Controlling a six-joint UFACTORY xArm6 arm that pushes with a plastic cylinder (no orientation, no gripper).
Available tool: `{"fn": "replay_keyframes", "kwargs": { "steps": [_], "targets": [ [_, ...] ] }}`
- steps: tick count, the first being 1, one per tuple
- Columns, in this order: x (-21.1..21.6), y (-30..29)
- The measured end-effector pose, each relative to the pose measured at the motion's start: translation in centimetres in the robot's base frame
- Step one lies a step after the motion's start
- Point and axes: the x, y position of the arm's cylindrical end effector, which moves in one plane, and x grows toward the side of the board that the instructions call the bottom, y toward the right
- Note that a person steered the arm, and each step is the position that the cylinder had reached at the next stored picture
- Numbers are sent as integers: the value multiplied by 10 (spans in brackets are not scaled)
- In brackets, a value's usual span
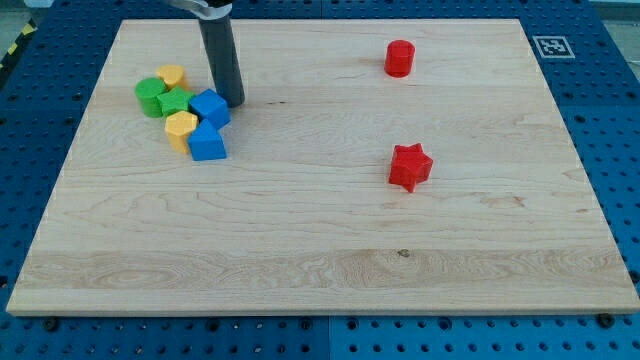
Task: Push the red circle towards the blue triangle
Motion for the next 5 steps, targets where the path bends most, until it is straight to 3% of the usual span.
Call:
{"fn": "replay_keyframes", "kwargs": {
  "steps": [3, 4, 5],
  "targets": [
    [7, 272],
    [-2, 342],
    [-40, 349]
  ]
}}
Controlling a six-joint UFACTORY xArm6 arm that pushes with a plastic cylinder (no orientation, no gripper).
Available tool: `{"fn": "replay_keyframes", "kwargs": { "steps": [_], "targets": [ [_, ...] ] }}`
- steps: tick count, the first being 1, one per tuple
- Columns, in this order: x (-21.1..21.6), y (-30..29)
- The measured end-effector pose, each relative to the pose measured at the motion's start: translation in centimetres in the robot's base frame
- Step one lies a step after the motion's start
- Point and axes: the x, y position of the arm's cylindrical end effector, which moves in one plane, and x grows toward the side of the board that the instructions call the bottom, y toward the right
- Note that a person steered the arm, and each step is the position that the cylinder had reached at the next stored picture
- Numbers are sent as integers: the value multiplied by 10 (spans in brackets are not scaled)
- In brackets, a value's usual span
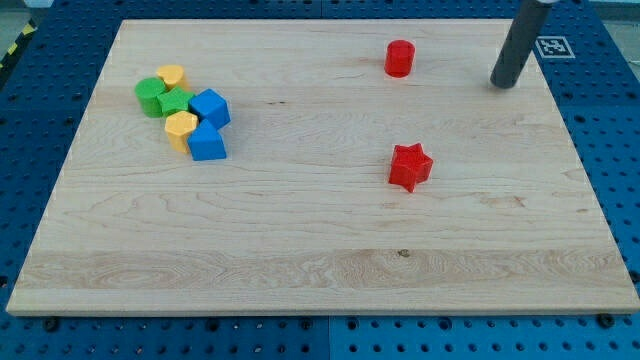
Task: Push the red circle towards the blue triangle
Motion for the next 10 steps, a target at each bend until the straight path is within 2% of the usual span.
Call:
{"fn": "replay_keyframes", "kwargs": {
  "steps": [1, 2, 5, 6, 10],
  "targets": [
    [-42, -10],
    [-47, -22],
    [-52, -124],
    [-49, -137],
    [16, -139]
  ]
}}
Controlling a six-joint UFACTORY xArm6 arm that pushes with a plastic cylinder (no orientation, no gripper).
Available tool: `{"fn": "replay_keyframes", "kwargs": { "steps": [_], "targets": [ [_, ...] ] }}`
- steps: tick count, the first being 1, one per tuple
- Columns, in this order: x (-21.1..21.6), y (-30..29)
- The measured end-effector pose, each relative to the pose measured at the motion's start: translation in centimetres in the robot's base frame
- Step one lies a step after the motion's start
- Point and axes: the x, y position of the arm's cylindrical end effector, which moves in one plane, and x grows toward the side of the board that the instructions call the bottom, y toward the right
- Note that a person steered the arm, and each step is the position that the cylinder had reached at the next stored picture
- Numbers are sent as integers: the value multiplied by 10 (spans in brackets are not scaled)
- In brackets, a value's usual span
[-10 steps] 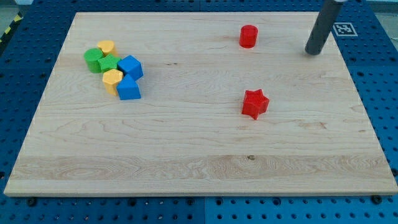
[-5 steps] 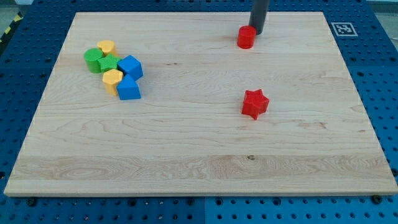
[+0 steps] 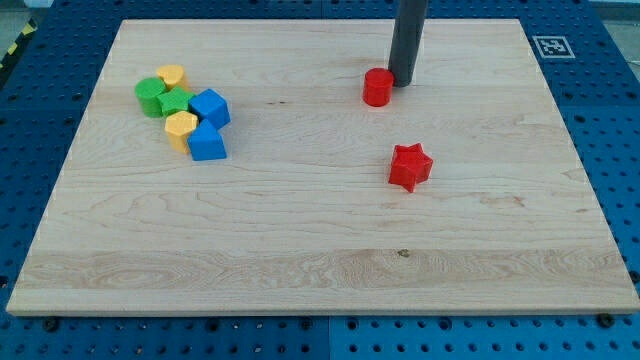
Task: Push the red circle towards the blue triangle
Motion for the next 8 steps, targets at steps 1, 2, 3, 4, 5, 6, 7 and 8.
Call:
{"fn": "replay_keyframes", "kwargs": {
  "steps": [1, 2, 3, 4, 5, 6, 7, 8],
  "targets": [
    [11, -7],
    [16, -14],
    [19, -26],
    [29, -49],
    [34, -79],
    [35, -107],
    [37, -136],
    [47, -160]
  ]
}}
